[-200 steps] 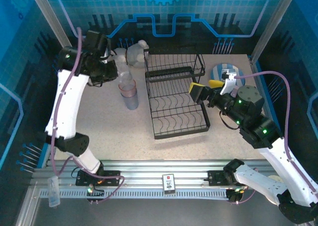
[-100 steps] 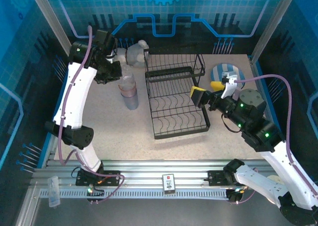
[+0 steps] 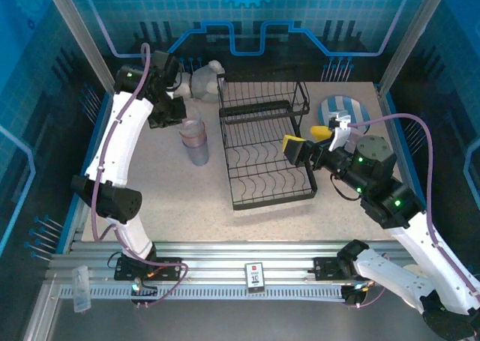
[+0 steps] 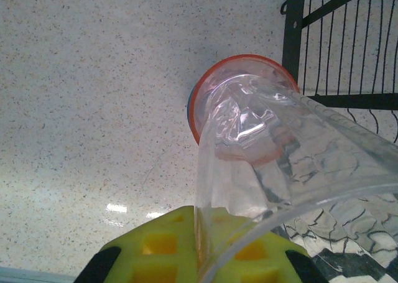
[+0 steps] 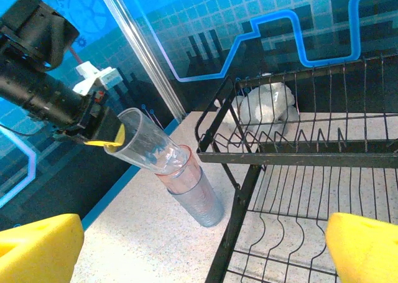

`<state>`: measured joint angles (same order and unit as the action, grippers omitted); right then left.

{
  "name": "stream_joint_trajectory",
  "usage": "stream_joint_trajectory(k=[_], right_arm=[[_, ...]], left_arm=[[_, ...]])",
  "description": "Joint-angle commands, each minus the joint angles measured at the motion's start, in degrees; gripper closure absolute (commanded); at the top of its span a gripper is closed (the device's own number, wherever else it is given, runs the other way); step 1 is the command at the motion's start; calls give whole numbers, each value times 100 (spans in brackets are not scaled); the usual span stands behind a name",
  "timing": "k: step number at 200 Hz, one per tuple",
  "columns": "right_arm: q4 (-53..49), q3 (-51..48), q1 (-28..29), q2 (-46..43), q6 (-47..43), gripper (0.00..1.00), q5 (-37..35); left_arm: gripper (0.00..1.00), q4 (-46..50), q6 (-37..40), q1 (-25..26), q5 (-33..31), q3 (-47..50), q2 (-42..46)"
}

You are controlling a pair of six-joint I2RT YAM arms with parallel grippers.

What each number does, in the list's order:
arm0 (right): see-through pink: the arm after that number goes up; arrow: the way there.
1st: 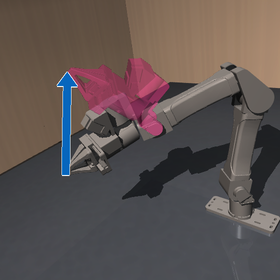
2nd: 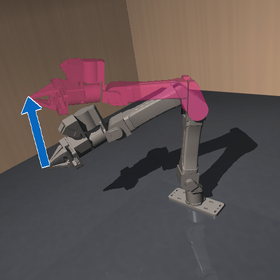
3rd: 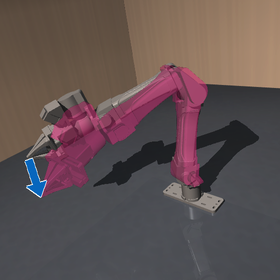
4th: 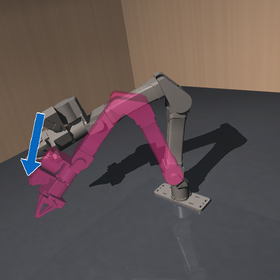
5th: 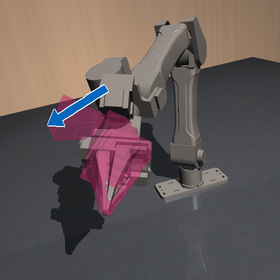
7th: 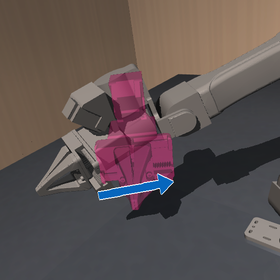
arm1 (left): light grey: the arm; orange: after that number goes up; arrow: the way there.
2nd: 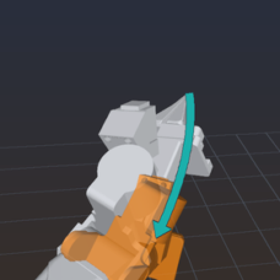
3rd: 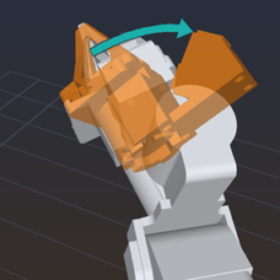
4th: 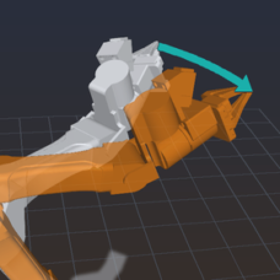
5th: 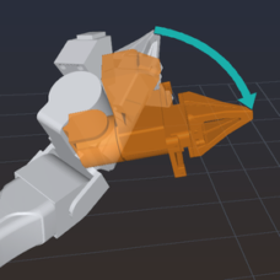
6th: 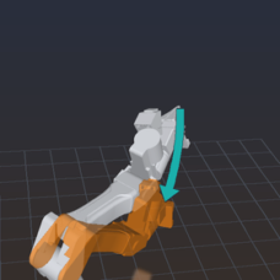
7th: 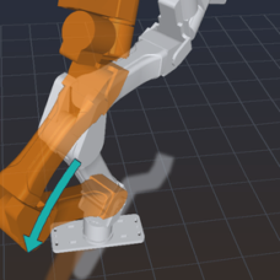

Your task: Unload the mixed dishes from the dish rack

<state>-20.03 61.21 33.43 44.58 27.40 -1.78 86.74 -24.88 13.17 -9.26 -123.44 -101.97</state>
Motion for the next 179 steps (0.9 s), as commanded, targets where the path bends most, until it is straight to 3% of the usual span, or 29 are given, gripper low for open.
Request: stream_joint_trajectory(k=[1,67,100,127,163,176,179], right_arm=[[163,6,80,-70,1,0,74],[128,-61,100,-164,91,0,8],[79,-57,99,-236,49,0,-76],[46,-46,111,-256,29,0,-94],[12,-22,120,-305,-43,0,-174],[25,-5,126,-322,-120,0,-242],[25,3,125,-326,-138,0,-246]], left_arm=[[100,-247,137,-69,-25,232,-2],[100,-649,124,-125,77,784,-86],[87,-710,111,-139,169,851,-106],[72,-733,132,-139,135,791,-18],[39,-654,145,-139,152,529,122],[20,-649,131,-139,190,389,238],[5,-660,124,-139,203,363,272]])
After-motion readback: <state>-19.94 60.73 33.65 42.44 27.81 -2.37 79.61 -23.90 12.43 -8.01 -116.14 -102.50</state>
